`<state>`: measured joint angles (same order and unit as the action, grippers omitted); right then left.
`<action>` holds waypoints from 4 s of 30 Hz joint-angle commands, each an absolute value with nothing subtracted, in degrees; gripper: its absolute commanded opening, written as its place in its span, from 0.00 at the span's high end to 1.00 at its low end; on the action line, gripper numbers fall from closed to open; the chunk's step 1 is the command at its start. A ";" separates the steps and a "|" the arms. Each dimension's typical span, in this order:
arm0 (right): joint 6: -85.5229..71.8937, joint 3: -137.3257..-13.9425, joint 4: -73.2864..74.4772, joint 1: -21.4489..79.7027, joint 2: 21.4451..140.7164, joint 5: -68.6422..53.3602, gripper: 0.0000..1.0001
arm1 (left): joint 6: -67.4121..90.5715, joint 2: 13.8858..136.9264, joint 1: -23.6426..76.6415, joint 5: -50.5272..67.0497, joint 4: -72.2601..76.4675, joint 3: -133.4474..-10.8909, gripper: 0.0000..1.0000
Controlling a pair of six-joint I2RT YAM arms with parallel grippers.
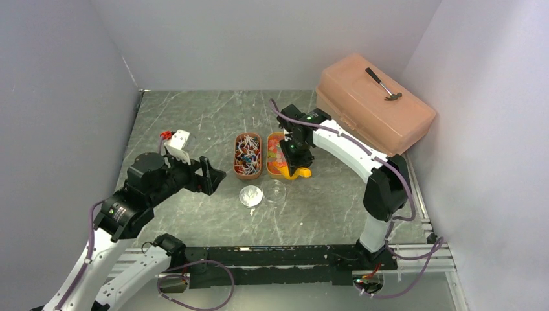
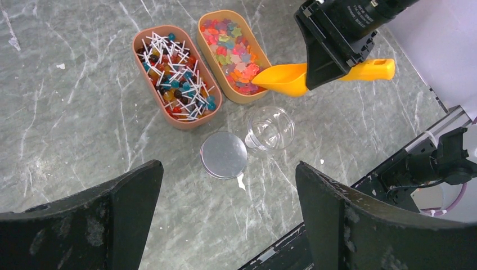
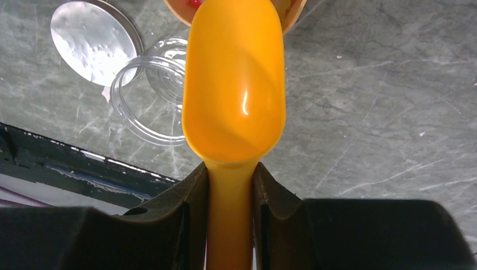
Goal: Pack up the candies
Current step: Scoop the fake candies from the storage box.
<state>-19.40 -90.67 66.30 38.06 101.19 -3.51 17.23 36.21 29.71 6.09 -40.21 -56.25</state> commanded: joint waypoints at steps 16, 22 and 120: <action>-20.99 -98.26 67.70 35.65 110.16 -5.83 1.00 | 16.86 36.47 29.88 6.68 -39.70 -56.12 0.07; -20.36 -100.60 67.67 35.21 113.77 -6.24 1.00 | 16.70 36.56 29.88 6.10 -39.94 -56.25 0.07; -20.92 -70.80 31.28 36.71 95.90 5.80 1.00 | 16.44 42.80 29.89 1.86 -41.08 -56.25 0.07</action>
